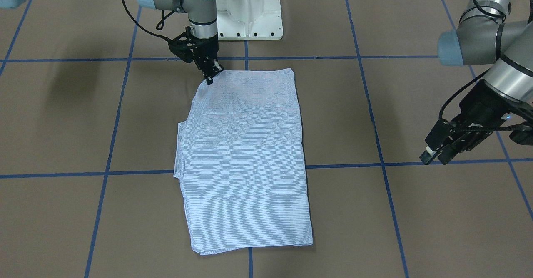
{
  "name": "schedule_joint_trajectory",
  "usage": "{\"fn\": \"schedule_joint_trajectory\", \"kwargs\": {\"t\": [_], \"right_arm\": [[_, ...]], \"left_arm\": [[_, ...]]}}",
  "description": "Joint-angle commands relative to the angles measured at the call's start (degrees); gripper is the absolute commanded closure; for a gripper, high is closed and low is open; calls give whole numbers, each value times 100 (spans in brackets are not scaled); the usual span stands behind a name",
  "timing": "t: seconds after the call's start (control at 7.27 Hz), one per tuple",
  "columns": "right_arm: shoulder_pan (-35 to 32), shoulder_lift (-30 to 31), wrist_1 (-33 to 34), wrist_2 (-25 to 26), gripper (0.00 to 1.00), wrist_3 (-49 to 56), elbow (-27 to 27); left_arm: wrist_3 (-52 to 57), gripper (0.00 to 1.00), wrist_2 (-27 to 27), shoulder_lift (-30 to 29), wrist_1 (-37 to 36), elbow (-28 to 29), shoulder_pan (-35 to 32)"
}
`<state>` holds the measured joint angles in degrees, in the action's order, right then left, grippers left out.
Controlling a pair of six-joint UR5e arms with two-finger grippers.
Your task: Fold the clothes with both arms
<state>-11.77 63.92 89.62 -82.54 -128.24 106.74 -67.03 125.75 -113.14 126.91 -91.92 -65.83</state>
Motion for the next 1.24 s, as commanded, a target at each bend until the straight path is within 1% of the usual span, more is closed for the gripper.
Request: {"fn": "schedule_joint_trajectory", "kwargs": {"t": [0.0, 0.14, 0.28, 0.41, 0.55, 0.69, 0.83, 0.96, 1.1], "right_arm": [[-27, -11, 21, -25, 100, 1, 171], [-44, 15, 82, -43, 100, 1, 363], [-70, 85, 82, -43, 100, 1, 469], [-36, 77, 256, -43, 100, -8, 540], [34, 68, 363, -43, 100, -8, 576], [52, 77, 364, -43, 100, -8, 585], [70, 77, 364, -43, 100, -8, 585], [79, 86, 364, -43, 100, 1, 611], [87, 138, 364, -52, 100, 1, 655]], "left_arm": [[-12, 37, -15, 37, 9, -28, 0], [-73, 34, -42, 38, 9, -63, 0], [-109, 28, -59, 46, 17, -98, 9], [-918, 27, -155, 38, 78, -168, 87], [-1805, 27, -626, 107, 410, -352, 488], [-2536, 27, -1170, 482, 700, -719, 1032], [-3022, 27, -1454, 808, 729, -1236, 1420], [-3827, 27, -2205, 1002, 729, -1598, 2068], [-4262, 27, -2656, 1135, 695, -1828, 2709]]}}
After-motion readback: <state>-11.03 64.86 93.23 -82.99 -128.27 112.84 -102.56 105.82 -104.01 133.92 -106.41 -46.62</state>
